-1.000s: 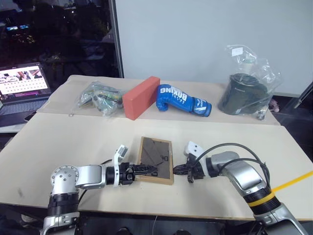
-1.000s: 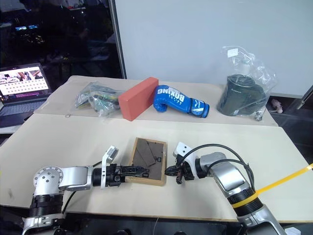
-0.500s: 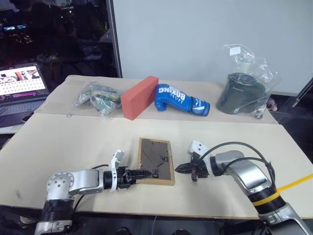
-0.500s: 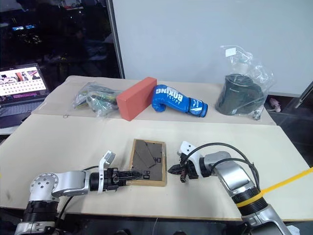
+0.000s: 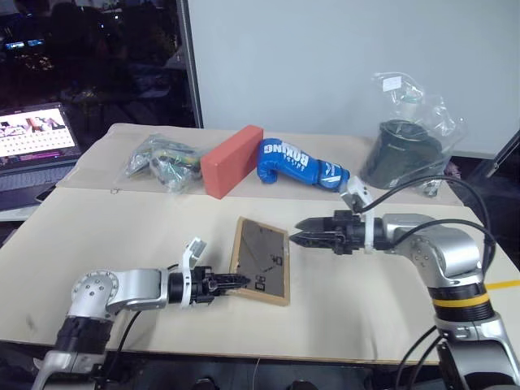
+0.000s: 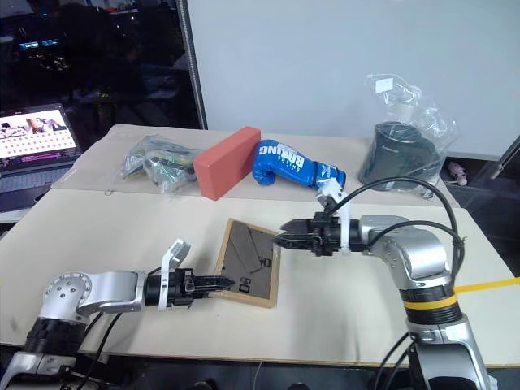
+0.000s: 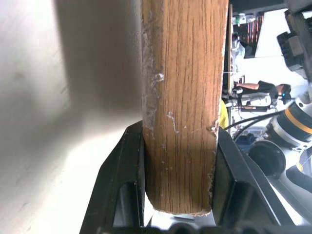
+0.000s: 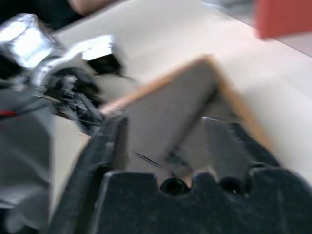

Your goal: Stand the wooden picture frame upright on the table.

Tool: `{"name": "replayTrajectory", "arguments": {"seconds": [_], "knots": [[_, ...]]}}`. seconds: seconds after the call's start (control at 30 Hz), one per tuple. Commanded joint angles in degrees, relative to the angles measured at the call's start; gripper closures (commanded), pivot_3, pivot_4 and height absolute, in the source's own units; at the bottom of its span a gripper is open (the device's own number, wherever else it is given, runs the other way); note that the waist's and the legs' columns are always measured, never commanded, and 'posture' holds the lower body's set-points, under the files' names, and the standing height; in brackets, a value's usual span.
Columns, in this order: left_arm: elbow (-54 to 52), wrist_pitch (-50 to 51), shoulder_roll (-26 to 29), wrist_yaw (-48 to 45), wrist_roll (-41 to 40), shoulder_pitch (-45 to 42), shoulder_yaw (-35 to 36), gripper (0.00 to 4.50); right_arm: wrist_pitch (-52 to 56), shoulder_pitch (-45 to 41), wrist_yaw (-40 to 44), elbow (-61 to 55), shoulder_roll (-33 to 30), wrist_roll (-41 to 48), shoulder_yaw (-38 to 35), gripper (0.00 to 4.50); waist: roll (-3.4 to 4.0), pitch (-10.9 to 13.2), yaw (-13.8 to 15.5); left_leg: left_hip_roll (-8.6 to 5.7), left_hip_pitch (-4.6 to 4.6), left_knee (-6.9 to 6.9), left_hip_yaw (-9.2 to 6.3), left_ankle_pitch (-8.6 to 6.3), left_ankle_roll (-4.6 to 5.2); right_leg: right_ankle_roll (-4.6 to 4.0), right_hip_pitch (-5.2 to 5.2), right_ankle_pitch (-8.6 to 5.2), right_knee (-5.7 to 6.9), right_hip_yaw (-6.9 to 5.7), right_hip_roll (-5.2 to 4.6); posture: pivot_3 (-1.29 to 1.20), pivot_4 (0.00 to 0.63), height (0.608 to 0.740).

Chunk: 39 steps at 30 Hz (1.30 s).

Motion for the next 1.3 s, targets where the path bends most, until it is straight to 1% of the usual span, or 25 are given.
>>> {"name": "replayTrajectory", "arguments": {"seconds": [0.03, 0.13, 0.2, 0.27, 0.33, 0.43, 0.5, 0.6, 0.77, 0.87, 0.93, 1.07, 1.13, 1.2, 1.3], "knots": [[-2.11, -0.83, 0.18, -2.34, -0.80, -3.03, -1.09, 3.35, 2.77, -2.57, -1.79, 3.75, 2.30, 1.03, 1.42, 0.02, 0.00, 0.00, 0.05, 0.00, -0.06, 0.01, 0.00, 0.00, 0.00, -0.03, -0.06, 0.03, 0.01, 0.00, 0.00, 0.00, 0.150, 0.727], [-2.79, -1.43, 0.35, -3.20, -0.96, -4.02, -1.59, 3.35, -0.64, -3.17, -2.05, 7.53, 4.39, -1.18, 3.71, 0.02, 0.00, 0.00, 0.15, 0.00, -0.48, 0.01, 0.00, 0.03, -0.02, -0.15, -0.55, 0.14, 0.14, 0.00, 0.00, 0.00, 0.150, 0.727], [-5.57, -1.42, 0.60, -5.99, -0.55, -4.12, -0.85, 3.35, -3.74, -3.75, -3.15, 10.22, 5.99, -2.93, 4.48, 0.02, 0.03, 0.02, 0.15, -0.02, -0.56, -0.01, 0.00, 0.03, -0.02, -0.15, -0.66, 0.14, 0.20, 0.00, 0.00, 0.00, 0.150, 0.727], [-7.97, -1.58, 1.37, -7.87, -1.49, -3.93, -0.40, 3.35, -3.18, -3.38, -1.77, 9.29, 6.84, -1.95, 5.72, 0.02, 0.03, 0.05, 0.06, -0.03, -0.57, -0.05, 0.00, 0.04, -0.03, -0.16, -0.71, 0.14, 0.23, 0.01, 0.00, 0.00, 0.150, 0.727], [-8.17, -2.46, 1.85, -8.35, -1.45, -3.89, -0.21, 3.35, -4.04, -2.16, 1.09, 6.33, 6.39, -1.08, 7.20, 0.02, 0.04, 0.06, 0.08, -0.03, -0.57, -0.08, 0.00, 0.04, -0.03, -0.17, -0.72, 0.14, 0.26, 0.00, 0.00, 0.00, 0.150, 0.727], [-5.88, -2.86, 2.89, -8.55, -0.40, -4.45, -0.54, 3.35, -7.30, 0.46, 5.86, 0.05, 5.15, 1.74, 6.29, 0.02, 0.05, 0.06, 0.23, -0.03, -0.57, -0.06, 0.00, 0.04, -0.03, -0.16, -0.68, 0.13, 0.23, -0.01, 0.00, 0.00, 0.150, 0.727], [-4.48, -2.36, 3.70, -9.15, -0.47, -5.24, -0.85, 3.35, -10.00, 2.00, 7.74, -2.70, 3.87, 1.59, 6.15, 0.02, 0.04, 0.07, 0.42, -0.03, -0.57, -0.04, 0.00, 0.04, -0.03, -0.15, -0.67, 0.13, 0.23, -0.02, 0.00, 0.00, 0.150, 0.727], [-2.52, -1.29, 4.92, -11.65, -2.12, -6.79, -0.83, 3.35, -15.05, 3.74, 8.16, -4.00, 1.89, -0.52, 5.26, 0.02, 0.05, 0.08, 0.39, -0.03, -0.57, 0.00, 0.00, 0.05, -0.05, -0.08, -0.68, 0.09, 0.24, -0.02, 0.00, 0.00, 0.150, 0.727], [-1.90, 1.24, 6.08, -15.30, 0.44, -7.98, -2.26, 3.35, -16.51, 4.11, 8.52, -5.64, -0.20, 1.41, 3.32, 0.02, 0.05, 0.08, 0.02, -0.03, -0.55, 0.00, -0.01, 0.08, -0.09, 0.05, -0.69, 0.01, 0.27, -0.02, 0.00, 0.00, 0.150, 0.727], [-1.60, 1.71, 6.48, -16.94, 1.69, -8.22, -2.01, 3.35, -19.38, 4.70, 8.96, -4.48, -1.96, -0.97, 3.25, 0.02, 0.04, 0.08, 0.09, -0.03, -0.55, -0.01, -0.01, 0.08, -0.09, -0.04, -0.69, 0.05, 0.28, -0.01, 0.00, 0.00, 0.150, 0.727], [-1.28, 2.34, 7.18, -18.43, 2.96, -8.42, -1.53, 3.35, -23.61, 5.56, 10.19, -1.12, -4.96, -4.65, 3.66, 0.02, 0.03, 0.08, 0.21, -0.03, -0.55, -0.01, -0.01, 0.08, -0.09, -0.07, -0.68, 0.07, 0.26, -0.01, 0.00, 0.00, 0.150, 0.727], [1.24, 3.59, 9.80, -22.10, 3.87, -8.97, 0.47, 3.35, -32.53, 6.36, 10.80, 7.36, -11.24, -9.62, 0.69, 0.02, 0.02, 0.10, 0.26, -0.03, -0.55, 0.01, -0.01, 0.08, -0.09, 0.00, -0.69, 0.03, 0.21, -0.01, 0.00, 0.00, 0.150, 0.727], [4.08, 3.76, 10.54, -23.41, 3.70, -9.21, 1.40, 3.35, -38.60, 7.56, 10.67, 9.88, -13.19, -11.92, -0.60, 0.02, 0.01, 0.10, 0.34, -0.04, -0.55, 0.00, -0.01, 0.08, -0.09, 0.01, -0.69, 0.01, 0.21, -0.01, -0.01, 0.00, 0.150, 0.727], [6.44, 4.23, 10.86, -24.67, 3.72, -9.43, 2.14, 3.35, -42.55, 8.63, 9.99, 11.53, -13.84, -12.92, -2.08, 0.02, 0.02, 0.10, 0.20, -0.04, -0.55, -0.03, -0.01, 0.08, -0.09, 0.04, -0.70, -0.02, 0.21, -0.02, 0.00, 0.00, 0.150, 0.727], [10.38, 5.00, 10.06, -25.40, 0.93, -10.21, 2.14, 3.35, -58.95, 10.19, 1.76, 15.57, -12.30, -21.47, -2.54, 0.02, 0.02, 0.10, -0.19, -0.03, -0.55, -0.03, -0.01, 0.08, -0.08, 0.04, -0.71, -0.02, 0.25, -0.01, -0.01, 0.00, 0.150, 0.727]]}}
